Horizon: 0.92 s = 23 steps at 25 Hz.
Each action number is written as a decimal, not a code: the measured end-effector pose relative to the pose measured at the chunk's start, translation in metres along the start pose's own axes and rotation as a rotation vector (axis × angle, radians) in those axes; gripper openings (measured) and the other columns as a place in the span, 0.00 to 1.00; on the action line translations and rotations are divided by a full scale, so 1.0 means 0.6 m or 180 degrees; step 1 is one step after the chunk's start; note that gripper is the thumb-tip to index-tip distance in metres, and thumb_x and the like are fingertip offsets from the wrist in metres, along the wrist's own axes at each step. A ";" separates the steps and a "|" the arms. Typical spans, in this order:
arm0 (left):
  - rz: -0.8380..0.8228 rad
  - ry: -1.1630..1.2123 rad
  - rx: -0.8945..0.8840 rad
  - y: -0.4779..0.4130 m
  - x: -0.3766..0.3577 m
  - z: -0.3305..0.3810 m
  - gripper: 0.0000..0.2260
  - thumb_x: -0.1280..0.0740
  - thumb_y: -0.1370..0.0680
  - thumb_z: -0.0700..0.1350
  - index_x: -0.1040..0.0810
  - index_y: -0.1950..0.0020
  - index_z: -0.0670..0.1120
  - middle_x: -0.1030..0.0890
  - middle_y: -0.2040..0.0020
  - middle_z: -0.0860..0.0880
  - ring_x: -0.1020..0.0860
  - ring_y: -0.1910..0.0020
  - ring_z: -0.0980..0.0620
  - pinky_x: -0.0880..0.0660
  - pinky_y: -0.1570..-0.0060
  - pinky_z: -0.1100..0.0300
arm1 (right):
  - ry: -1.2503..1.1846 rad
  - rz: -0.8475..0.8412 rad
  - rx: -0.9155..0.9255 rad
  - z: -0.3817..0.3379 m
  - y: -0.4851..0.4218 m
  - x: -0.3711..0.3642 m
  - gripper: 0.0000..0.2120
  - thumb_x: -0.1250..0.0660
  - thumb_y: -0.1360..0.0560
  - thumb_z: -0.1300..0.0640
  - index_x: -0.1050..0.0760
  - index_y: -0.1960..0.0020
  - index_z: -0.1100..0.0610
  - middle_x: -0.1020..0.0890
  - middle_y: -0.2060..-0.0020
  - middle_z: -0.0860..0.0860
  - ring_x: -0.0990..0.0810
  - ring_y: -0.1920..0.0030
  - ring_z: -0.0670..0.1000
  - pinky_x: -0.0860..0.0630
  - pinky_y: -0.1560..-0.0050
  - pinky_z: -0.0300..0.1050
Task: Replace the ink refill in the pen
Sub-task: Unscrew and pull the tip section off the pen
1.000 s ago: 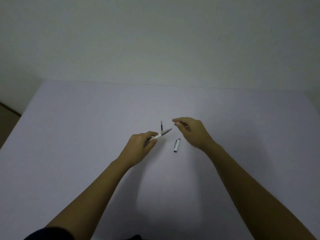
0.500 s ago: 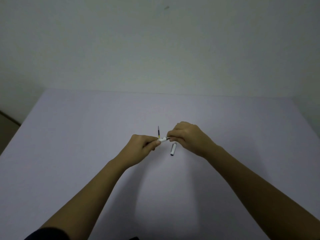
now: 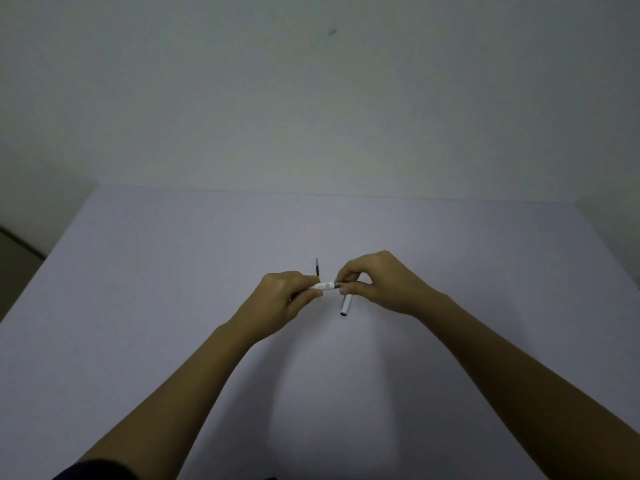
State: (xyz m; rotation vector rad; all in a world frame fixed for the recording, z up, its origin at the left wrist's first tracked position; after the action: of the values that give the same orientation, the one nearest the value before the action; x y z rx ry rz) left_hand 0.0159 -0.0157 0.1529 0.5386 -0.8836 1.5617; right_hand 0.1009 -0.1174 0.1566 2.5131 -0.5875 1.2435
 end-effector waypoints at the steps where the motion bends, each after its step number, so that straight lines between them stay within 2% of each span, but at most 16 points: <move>1: 0.0015 0.0034 0.0017 0.000 0.001 0.000 0.11 0.38 0.23 0.49 0.19 0.51 0.45 0.28 0.69 0.55 0.32 0.72 0.61 0.35 0.65 0.76 | -0.0005 0.0116 0.0074 -0.004 0.003 0.006 0.05 0.29 0.30 0.55 0.20 0.54 0.54 0.21 0.63 0.40 0.25 0.62 0.36 0.31 0.57 0.33; 3: 0.0080 0.0071 0.0020 0.002 0.003 0.004 0.11 0.38 0.23 0.50 0.20 0.51 0.45 0.27 0.69 0.54 0.29 0.68 0.62 0.35 0.64 0.76 | -0.0045 0.0235 0.0096 -0.009 0.009 0.009 0.10 0.28 0.31 0.53 0.22 0.52 0.53 0.23 0.61 0.39 0.26 0.59 0.36 0.32 0.55 0.32; 5: 0.0151 0.0065 -0.0006 0.004 0.004 0.008 0.14 0.40 0.24 0.52 0.20 0.50 0.45 0.24 0.68 0.51 0.31 0.66 0.60 0.35 0.64 0.78 | -0.0234 0.0040 -0.0205 0.001 0.010 -0.003 0.13 0.33 0.27 0.48 0.24 0.45 0.52 0.21 0.57 0.42 0.23 0.55 0.42 0.28 0.50 0.36; 7: 0.0173 0.0044 -0.0012 0.004 0.006 0.010 0.16 0.42 0.24 0.52 0.20 0.49 0.44 0.22 0.67 0.49 0.32 0.65 0.58 0.35 0.64 0.78 | -0.0339 -0.0233 -0.0559 0.014 0.010 -0.016 0.15 0.43 0.22 0.47 0.21 0.47 0.53 0.16 0.57 0.48 0.19 0.55 0.49 0.24 0.49 0.44; 8: 0.0172 0.0031 -0.0026 0.004 0.006 0.012 0.16 0.41 0.24 0.52 0.20 0.49 0.45 0.23 0.67 0.50 0.32 0.66 0.58 0.35 0.64 0.77 | -0.0299 -0.0277 -0.0604 0.017 0.010 -0.017 0.16 0.44 0.21 0.48 0.20 0.50 0.53 0.15 0.58 0.49 0.19 0.58 0.49 0.24 0.52 0.45; 10: 0.0201 0.0036 -0.0047 0.005 0.008 0.015 0.15 0.41 0.24 0.52 0.20 0.49 0.45 0.26 0.68 0.54 0.32 0.66 0.59 0.35 0.64 0.78 | -0.0261 -0.0145 -0.0445 0.008 0.009 -0.006 0.11 0.39 0.23 0.52 0.20 0.54 0.54 0.16 0.62 0.47 0.20 0.63 0.46 0.25 0.58 0.42; 12: 0.0282 0.0125 -0.0010 0.006 0.013 0.016 0.15 0.41 0.24 0.52 0.20 0.49 0.45 0.29 0.68 0.58 0.31 0.67 0.62 0.35 0.64 0.78 | -0.0386 0.0125 -0.0114 -0.009 0.008 0.012 0.03 0.31 0.28 0.55 0.21 0.57 0.55 0.18 0.64 0.44 0.22 0.62 0.44 0.27 0.58 0.36; 14: 0.0340 0.0205 0.0000 0.005 0.017 0.019 0.14 0.40 0.24 0.52 0.20 0.49 0.46 0.30 0.68 0.60 0.29 0.66 0.67 0.35 0.64 0.78 | -0.0439 0.0314 0.0099 -0.019 0.013 0.023 0.06 0.27 0.32 0.56 0.23 0.58 0.55 0.21 0.63 0.42 0.23 0.60 0.43 0.29 0.58 0.31; 16: 0.0373 0.0186 -0.0035 0.004 0.019 0.025 0.13 0.40 0.24 0.51 0.20 0.49 0.46 0.28 0.67 0.58 0.29 0.66 0.68 0.35 0.64 0.78 | -0.0484 0.0298 -0.0058 -0.017 0.015 0.020 0.07 0.30 0.29 0.50 0.23 0.54 0.52 0.21 0.60 0.43 0.23 0.57 0.43 0.28 0.54 0.34; 18: 0.0380 0.0166 -0.0053 0.003 0.022 0.026 0.13 0.40 0.24 0.51 0.20 0.49 0.45 0.28 0.66 0.57 0.29 0.66 0.69 0.35 0.64 0.79 | -0.0642 0.0072 -0.0522 0.002 0.015 0.008 0.14 0.42 0.23 0.46 0.22 0.50 0.53 0.17 0.57 0.48 0.20 0.54 0.49 0.25 0.50 0.43; 19: 0.0381 0.0158 -0.0053 0.003 0.023 0.025 0.14 0.40 0.24 0.51 0.20 0.49 0.45 0.28 0.67 0.57 0.30 0.66 0.69 0.36 0.64 0.79 | -0.0634 0.0010 -0.0693 0.011 0.017 0.006 0.18 0.47 0.21 0.47 0.20 0.52 0.54 0.15 0.57 0.51 0.19 0.54 0.51 0.25 0.50 0.45; 21: 0.0426 0.0110 -0.0046 0.007 0.028 0.028 0.14 0.41 0.24 0.51 0.20 0.50 0.45 0.28 0.67 0.57 0.30 0.67 0.69 0.36 0.64 0.78 | -0.0555 0.0016 -0.0714 0.011 0.022 0.013 0.19 0.46 0.20 0.49 0.20 0.58 0.54 0.15 0.60 0.53 0.18 0.57 0.51 0.26 0.53 0.43; 23: 0.0392 0.0114 -0.0046 0.006 0.029 0.026 0.14 0.41 0.24 0.52 0.20 0.50 0.45 0.29 0.67 0.57 0.30 0.67 0.68 0.36 0.64 0.78 | -0.0471 0.0074 -0.0553 0.005 0.022 0.020 0.13 0.41 0.22 0.51 0.20 0.59 0.52 0.16 0.62 0.50 0.20 0.61 0.48 0.28 0.58 0.40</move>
State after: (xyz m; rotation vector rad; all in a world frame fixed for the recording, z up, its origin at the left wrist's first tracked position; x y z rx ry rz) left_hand 0.0070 -0.0174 0.1749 0.4515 -0.9146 1.6700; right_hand 0.1033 -0.1333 0.1650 2.4715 -0.7278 0.9739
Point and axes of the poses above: each hand's wrist, its own y-axis away from the middle knuckle, its own x-axis out of the back of the hand, z = x × y, the point moved 8 cm from there along -y, towards the middle knuckle
